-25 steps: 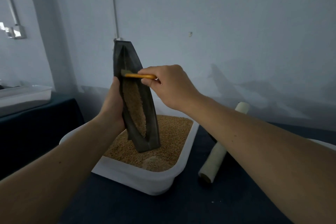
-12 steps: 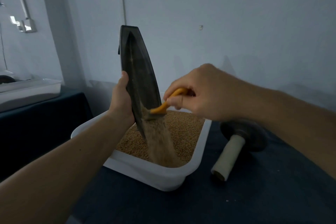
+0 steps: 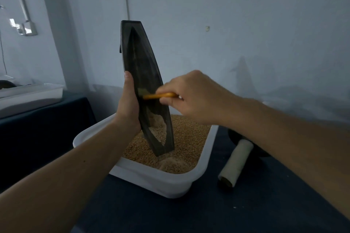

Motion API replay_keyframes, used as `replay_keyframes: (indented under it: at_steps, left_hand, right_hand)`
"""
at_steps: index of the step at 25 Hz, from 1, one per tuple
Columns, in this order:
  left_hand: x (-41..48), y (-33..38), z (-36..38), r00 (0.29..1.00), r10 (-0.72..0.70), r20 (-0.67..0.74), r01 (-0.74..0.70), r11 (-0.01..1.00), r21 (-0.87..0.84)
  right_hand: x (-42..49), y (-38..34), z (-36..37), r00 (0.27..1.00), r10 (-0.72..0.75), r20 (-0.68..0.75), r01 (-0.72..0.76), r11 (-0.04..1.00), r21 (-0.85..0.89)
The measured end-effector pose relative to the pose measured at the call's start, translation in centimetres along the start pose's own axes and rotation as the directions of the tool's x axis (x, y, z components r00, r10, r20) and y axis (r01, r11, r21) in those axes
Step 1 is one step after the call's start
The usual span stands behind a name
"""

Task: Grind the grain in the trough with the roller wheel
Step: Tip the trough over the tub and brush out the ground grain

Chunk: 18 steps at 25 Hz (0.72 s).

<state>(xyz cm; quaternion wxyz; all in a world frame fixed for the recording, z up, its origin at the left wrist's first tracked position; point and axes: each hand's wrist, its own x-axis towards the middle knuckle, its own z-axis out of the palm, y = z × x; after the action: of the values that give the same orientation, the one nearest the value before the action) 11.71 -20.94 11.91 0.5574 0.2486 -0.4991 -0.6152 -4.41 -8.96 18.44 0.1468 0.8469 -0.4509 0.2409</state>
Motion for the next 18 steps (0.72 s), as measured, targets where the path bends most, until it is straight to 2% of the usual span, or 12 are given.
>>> replay_keyframes:
  at_steps: [3, 5, 7, 11, 13, 15, 18]
  left_hand:
    - [0.1, 0.2, 0.1, 1.000, 0.029, 0.000, -0.029, 1.000, 0.002]
    - [0.1, 0.2, 0.3, 0.999, 0.045, -0.001, -0.045, 0.999, 0.023]
    - [0.0, 0.2, 0.4, 0.998, 0.062, 0.014, -0.063, 0.997, 0.037]
    - [0.0, 0.6, 0.8, 0.991, 0.124, 0.040, -0.127, 0.988, 0.088]
    - [0.0, 0.7, 1.1, 0.990, 0.133, 0.047, -0.138, 0.984, 0.116]
    - [0.1, 0.7, 1.5, 0.985, 0.158, 0.068, -0.166, 0.976, 0.142]
    - [0.1, 1.2, 1.9, 0.979, 0.190, 0.075, -0.200, 0.964, 0.174]
  right_hand:
    - [-3.7, -0.7, 0.3, 0.984, -0.064, 0.168, 0.064, 0.998, 0.005]
    - [-5.7, -1.0, -0.1, 0.975, -0.083, 0.205, 0.084, 0.996, 0.007]
    - [-6.6, -1.0, -1.0, 0.982, -0.091, 0.165, 0.088, 0.996, 0.022]
    - [-5.5, -0.1, -2.0, 0.995, -0.092, -0.034, 0.093, 0.996, 0.006]
    - [-4.6, 0.4, -1.6, 0.997, -0.070, -0.044, 0.070, 0.997, -0.014]
    - [-4.4, 0.6, -1.1, 0.998, -0.053, 0.020, 0.053, 0.998, -0.022]
    - [-6.2, 0.4, -0.9, 0.976, -0.088, 0.201, 0.100, 0.994, -0.052]
